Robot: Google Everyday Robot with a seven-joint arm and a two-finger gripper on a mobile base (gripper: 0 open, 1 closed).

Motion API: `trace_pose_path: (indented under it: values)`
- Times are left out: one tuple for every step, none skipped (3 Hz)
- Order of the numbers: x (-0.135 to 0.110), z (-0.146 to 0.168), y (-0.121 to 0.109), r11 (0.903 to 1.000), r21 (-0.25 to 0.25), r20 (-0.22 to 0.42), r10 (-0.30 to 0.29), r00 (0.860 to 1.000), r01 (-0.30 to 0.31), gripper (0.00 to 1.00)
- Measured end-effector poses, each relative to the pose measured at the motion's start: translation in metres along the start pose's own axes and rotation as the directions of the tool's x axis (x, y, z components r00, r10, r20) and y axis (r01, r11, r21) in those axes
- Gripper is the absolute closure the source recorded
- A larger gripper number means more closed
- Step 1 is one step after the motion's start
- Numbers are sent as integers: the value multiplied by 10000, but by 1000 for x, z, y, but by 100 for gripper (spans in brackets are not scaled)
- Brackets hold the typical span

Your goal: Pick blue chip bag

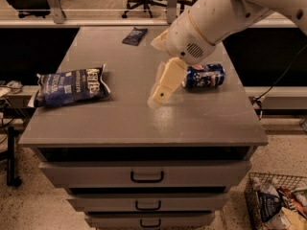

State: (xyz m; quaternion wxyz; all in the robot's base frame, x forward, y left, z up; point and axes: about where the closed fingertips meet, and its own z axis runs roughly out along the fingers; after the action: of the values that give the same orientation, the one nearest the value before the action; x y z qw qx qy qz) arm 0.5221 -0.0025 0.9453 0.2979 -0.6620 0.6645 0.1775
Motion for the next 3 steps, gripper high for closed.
trace_pose_path:
  values:
    - [-10,12,-1,9998,-108,422,-142,9990,147,0]
    - [-38,59,-2,9966,-581,1315,-495,9901,576,0]
    - [-62,112,-3,9918,-1001,2063,-577,9768,797,0]
